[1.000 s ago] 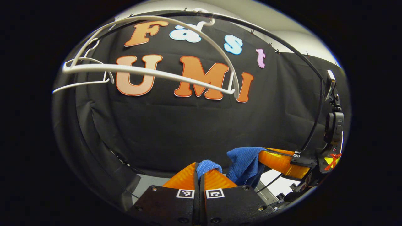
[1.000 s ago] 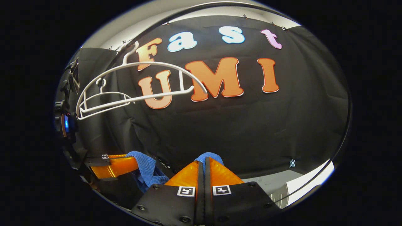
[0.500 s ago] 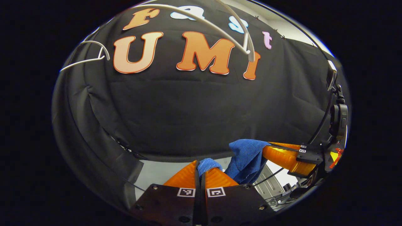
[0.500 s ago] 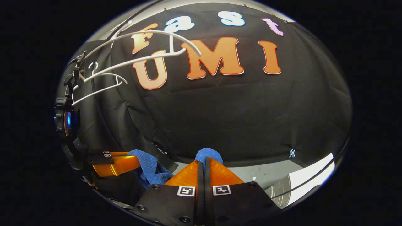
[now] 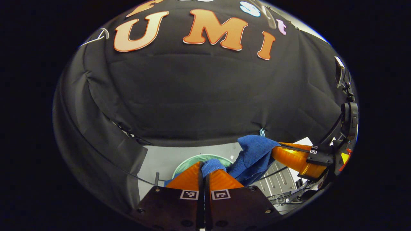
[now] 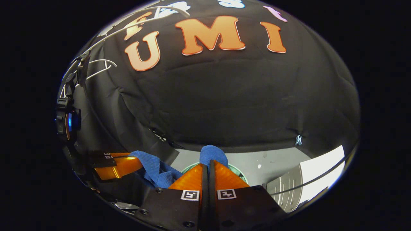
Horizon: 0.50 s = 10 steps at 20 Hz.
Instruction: Grasp the clothes on the hanger with both hands and then place them into the laundry hamper below.
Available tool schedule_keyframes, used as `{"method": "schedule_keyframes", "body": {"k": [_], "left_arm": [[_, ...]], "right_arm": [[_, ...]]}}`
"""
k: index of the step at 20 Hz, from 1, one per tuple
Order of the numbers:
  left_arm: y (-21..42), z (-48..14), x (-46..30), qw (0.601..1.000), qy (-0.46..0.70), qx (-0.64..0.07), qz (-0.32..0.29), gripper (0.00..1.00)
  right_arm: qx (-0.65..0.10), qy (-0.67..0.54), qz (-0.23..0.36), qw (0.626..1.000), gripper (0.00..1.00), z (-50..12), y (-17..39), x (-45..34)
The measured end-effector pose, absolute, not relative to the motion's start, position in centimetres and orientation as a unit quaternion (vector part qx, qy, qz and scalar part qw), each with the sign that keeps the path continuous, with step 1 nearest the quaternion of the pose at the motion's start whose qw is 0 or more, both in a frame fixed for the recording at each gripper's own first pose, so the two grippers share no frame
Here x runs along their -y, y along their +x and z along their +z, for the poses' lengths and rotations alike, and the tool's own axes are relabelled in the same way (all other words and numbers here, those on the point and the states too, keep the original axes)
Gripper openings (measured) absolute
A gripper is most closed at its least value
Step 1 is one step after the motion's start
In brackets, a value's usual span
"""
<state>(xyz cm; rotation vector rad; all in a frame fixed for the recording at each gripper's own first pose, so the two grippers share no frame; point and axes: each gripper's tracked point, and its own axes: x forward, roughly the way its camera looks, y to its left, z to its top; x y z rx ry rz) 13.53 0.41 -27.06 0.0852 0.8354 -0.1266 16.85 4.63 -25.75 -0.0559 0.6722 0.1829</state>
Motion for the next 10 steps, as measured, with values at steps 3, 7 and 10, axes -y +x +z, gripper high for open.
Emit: {"method": "schedule_keyframes", "body": {"k": [3, 7, 10], "left_arm": [[12.9, -27.8, -0.5, 0.9, 0.037, -0.432, -0.048, 0.01], [12.1, -31.6, -1.4, 0.883, 0.051, -0.466, -0.03, 0.02], [11.3, -34.4, -2.2, 0.868, 0.055, -0.493, -0.02, 0.03]], "right_arm": [[-0.35, -0.034, 0.084, 0.933, 0.07, -28.2, 16.7, -4.0], [-0.378, -0.034, 0.078, 0.922, 0.07, -31.3, 16.4, -3.4], [-0.405, -0.036, 0.081, 0.91, 0.07, -33.7, 15.9, -3.0]]}}
